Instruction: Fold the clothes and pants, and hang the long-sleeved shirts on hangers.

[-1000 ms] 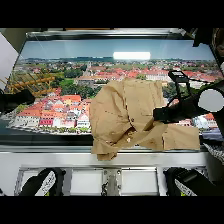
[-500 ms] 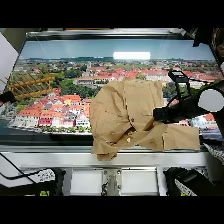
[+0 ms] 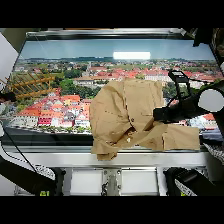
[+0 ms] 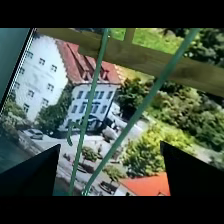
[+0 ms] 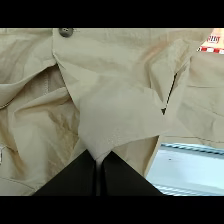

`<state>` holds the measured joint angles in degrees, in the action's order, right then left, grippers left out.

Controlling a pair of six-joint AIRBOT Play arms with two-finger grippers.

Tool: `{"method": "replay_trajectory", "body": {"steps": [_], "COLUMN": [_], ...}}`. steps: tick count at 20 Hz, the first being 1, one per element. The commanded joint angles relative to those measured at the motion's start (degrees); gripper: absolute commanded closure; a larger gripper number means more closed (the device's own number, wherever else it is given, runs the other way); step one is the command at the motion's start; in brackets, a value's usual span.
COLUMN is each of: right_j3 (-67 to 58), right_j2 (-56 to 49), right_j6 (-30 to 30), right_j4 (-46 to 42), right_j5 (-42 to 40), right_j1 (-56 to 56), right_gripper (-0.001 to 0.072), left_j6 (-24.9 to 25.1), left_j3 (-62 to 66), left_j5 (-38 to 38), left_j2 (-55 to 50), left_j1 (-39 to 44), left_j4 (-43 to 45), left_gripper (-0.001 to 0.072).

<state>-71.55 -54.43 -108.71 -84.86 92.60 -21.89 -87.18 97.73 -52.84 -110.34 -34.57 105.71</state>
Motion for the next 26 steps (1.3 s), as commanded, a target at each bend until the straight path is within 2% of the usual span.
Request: {"method": "replay_trajectory", "body": {"steps": [1, 6, 12, 13, 15, 16, 18, 19, 20, 26], "right_j3": [0.0, 0.0, 0.0, 0.0, 0.0, 0.0, 0.0, 0.0, 0.0, 0.0], "right_j2": [0.0, 0.0, 0.0, 0.0, 0.0, 0.0, 0.0, 0.0, 0.0, 0.0], "right_j6": [0.0, 0.0, 0.0, 0.0, 0.0, 0.0, 0.0, 0.0, 0.0, 0.0], "right_j4": [0.0, 0.0, 0.0, 0.0, 0.0, 0.0, 0.0, 0.0, 0.0, 0.0], "right_j5": [0.0, 0.0, 0.0, 0.0, 0.0, 0.0, 0.0, 0.0, 0.0, 0.0], "right_j1": [0.0, 0.0, 0.0, 0.0, 0.0, 0.0, 0.0, 0.0, 0.0, 0.0], "right_gripper": [0.0695, 0.0694, 0.0695, 0.0695, 0.0695, 0.0694, 0.0695, 0.0695, 0.0694, 0.0694], "left_j6": [-0.3, -0.3, -0.3, -0.3, -0.3, -0.3, -0.3, -0.3, -0.3, -0.3], "left_j3": [5.1, 5.0, 5.0, 5.0, 5.0, 5.0, 5.0, 5.0, 5.0, 5.0], "left_j5": [-1.1, 4.0, 3.1, 3.0, 3.0, 2.8, 2.5, 2.2, 2.0, -0.3], "left_j2": [-5.7, -7.1, -9.7, -9.8, -9.8, -9.8, -9.8, -9.8, -9.8, -7.5], "left_j1": [-0.1, -0.1, -0.9, -0.7, -0.7, -0.7, -0.7, -0.7, -0.6, 0.2], "left_j4": [1.3, 1.3, 1.1, 1.1, 1.1, 1.1, 1.1, 1.0, 1.1, 1.2], "left_gripper": [0.0001, 0.0002, 0.0002, 0.008, 0.0403, 0.0484, 0.0505, 0.0647, 0.0695, 0.0695]}}
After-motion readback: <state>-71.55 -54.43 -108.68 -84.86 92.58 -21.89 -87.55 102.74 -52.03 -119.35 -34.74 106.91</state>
